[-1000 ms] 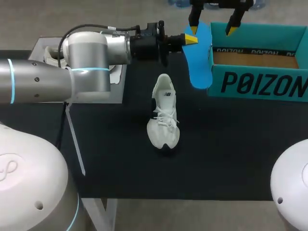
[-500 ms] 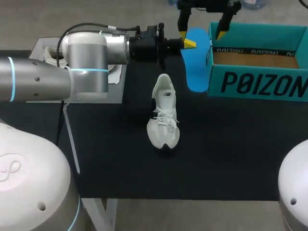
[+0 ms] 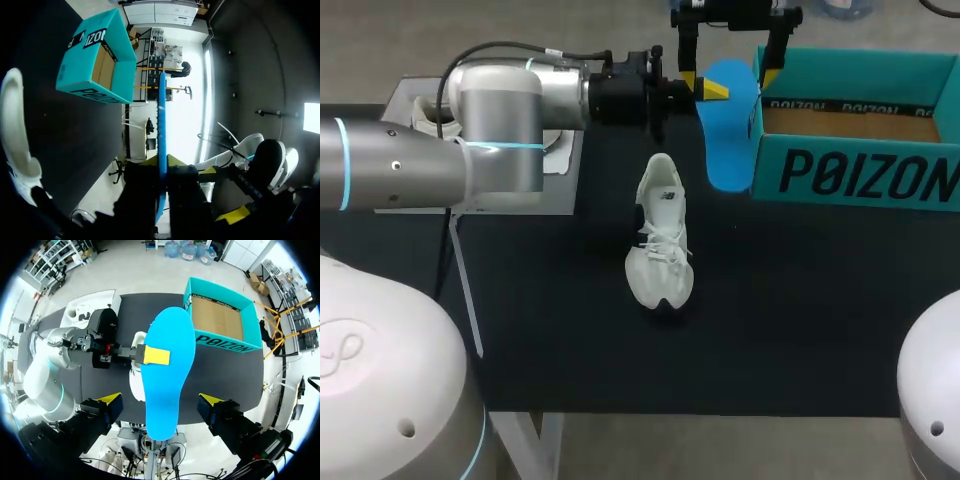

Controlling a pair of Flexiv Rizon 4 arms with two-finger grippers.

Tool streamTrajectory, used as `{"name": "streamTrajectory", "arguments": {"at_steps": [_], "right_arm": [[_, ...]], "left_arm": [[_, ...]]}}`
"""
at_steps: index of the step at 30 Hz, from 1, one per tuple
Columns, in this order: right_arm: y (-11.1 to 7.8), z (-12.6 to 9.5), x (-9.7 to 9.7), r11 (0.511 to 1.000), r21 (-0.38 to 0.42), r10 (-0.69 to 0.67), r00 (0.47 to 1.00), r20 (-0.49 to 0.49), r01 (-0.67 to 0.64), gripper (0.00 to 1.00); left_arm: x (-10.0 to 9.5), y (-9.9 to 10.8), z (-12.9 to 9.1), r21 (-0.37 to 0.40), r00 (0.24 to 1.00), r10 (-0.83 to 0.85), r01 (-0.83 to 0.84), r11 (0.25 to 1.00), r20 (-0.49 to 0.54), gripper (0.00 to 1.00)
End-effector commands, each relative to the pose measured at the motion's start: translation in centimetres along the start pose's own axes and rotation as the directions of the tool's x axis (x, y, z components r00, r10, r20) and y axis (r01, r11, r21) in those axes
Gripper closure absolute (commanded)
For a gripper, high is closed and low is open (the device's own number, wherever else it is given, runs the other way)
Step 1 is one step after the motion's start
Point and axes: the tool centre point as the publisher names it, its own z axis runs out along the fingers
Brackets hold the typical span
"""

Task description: Take the shoe out of the shoebox, open the shoe tongue, remove and reinsert the insole, then place the shoe into the shoebox

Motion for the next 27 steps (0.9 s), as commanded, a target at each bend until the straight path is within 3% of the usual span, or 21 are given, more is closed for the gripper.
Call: {"name": "streamTrajectory", "arguments": {"at_steps": [1, 27], "right_arm": [[0.19, 0.04, 0.22, 1.000, 0.013, 0.027, 1.000, 0.002, -0.027, 0.00], [0.25, 0.07, 0.13, 0.998, 0.006, 0.059, 0.998, 0.002, -0.059, 0.00]], "left_arm": [[0.03, 0.18, -0.20, 0.009, 1.000, 0.001, -0.001, 1.000, 0.003, 1.00], [-0.01, 0.27, -0.25, 0.019, 1.000, -0.004, 0.003, 1.000, 0.007, 1.00]]}}
